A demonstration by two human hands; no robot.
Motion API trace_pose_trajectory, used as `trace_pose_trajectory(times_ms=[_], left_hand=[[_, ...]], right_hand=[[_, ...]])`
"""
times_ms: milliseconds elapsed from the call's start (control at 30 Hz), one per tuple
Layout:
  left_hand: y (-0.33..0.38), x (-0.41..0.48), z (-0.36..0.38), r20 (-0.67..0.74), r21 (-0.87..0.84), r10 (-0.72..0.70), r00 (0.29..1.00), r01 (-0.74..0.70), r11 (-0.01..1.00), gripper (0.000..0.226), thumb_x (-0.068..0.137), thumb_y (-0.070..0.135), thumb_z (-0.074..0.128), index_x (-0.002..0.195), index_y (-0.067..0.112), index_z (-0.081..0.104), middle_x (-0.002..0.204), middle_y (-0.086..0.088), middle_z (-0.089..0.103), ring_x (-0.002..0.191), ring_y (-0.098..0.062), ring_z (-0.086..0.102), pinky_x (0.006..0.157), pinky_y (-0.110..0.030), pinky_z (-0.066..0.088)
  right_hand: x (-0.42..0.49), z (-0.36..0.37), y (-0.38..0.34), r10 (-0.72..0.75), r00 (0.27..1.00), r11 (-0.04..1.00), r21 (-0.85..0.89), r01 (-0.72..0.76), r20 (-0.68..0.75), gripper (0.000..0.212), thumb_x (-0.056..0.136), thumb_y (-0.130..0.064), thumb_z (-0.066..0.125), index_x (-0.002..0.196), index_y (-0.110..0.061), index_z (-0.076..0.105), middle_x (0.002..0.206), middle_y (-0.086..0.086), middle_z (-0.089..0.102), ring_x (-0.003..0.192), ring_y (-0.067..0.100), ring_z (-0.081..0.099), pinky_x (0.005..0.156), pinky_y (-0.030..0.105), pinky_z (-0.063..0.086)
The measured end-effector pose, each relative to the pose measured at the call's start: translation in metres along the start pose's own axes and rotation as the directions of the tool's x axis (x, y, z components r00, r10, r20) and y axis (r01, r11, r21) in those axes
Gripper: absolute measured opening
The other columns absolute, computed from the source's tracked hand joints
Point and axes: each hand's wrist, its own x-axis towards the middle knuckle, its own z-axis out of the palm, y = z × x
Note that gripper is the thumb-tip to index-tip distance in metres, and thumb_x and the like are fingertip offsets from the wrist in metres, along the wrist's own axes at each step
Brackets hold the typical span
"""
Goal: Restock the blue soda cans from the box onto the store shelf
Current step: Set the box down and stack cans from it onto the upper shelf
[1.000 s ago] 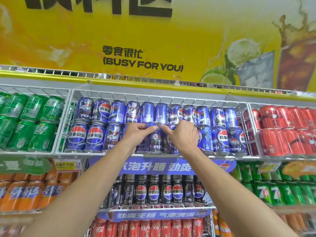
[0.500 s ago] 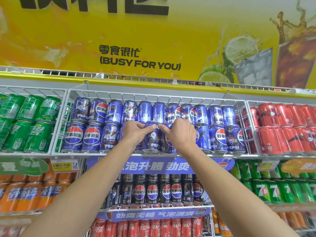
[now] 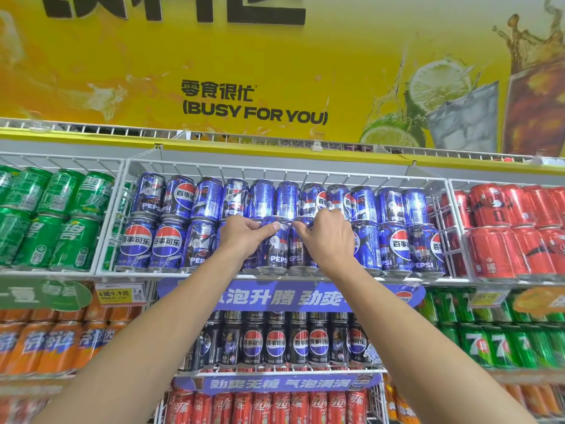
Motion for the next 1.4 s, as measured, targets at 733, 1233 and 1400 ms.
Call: trace_pose_trajectory(times_ms=[733, 1233, 1400], left_hand=[[0.014, -0.134, -0.034, 0.583, 0.742, 0.338, 0.739, -0.654, 0.149, 0.053, 0.094, 0.056, 0.054, 0.126, 0.014, 0.054, 0.119, -0.008, 0.057, 0.111, -0.026, 0.054, 0.093, -0.042, 0.049], [-0.136, -0.224, -0.105, 0.575, 0.779, 0.082, 0.814, -0.575, 0.251, 0.07, 0.09, 0.067, 0.051, 0.135, 0.013, 0.051, 0.129, -0.015, 0.056, 0.121, -0.036, 0.055, 0.093, -0.05, 0.051], [-0.22, -0.241, -0.137, 0.479, 0.84, -0.099, 0.872, -0.422, 0.34, 0.068, 0.087, 0.07, 0.049, 0.127, 0.015, 0.058, 0.126, -0.015, 0.062, 0.117, -0.036, 0.059, 0.093, -0.047, 0.052]], right_hand=[[-0.078, -0.062, 0.052, -0.226, 0.922, 0.937, -0.188, 0.293, 0.314, 0.063, 0.097, -0.061, 0.05, 0.138, -0.013, 0.05, 0.143, 0.019, 0.049, 0.132, 0.037, 0.046, 0.101, 0.055, 0.05], [-0.261, -0.011, 0.028, -0.255, 0.792, 0.901, -0.16, 0.402, 0.554, 0.075, 0.096, -0.065, 0.046, 0.156, -0.022, 0.031, 0.16, 0.015, 0.032, 0.148, 0.036, 0.027, 0.113, 0.06, 0.035], [-0.304, 0.065, 0.006, -0.334, 0.675, 0.877, -0.046, 0.479, 0.657, 0.077, 0.095, -0.065, 0.047, 0.156, -0.021, 0.031, 0.158, 0.016, 0.033, 0.145, 0.038, 0.03, 0.112, 0.061, 0.036]])
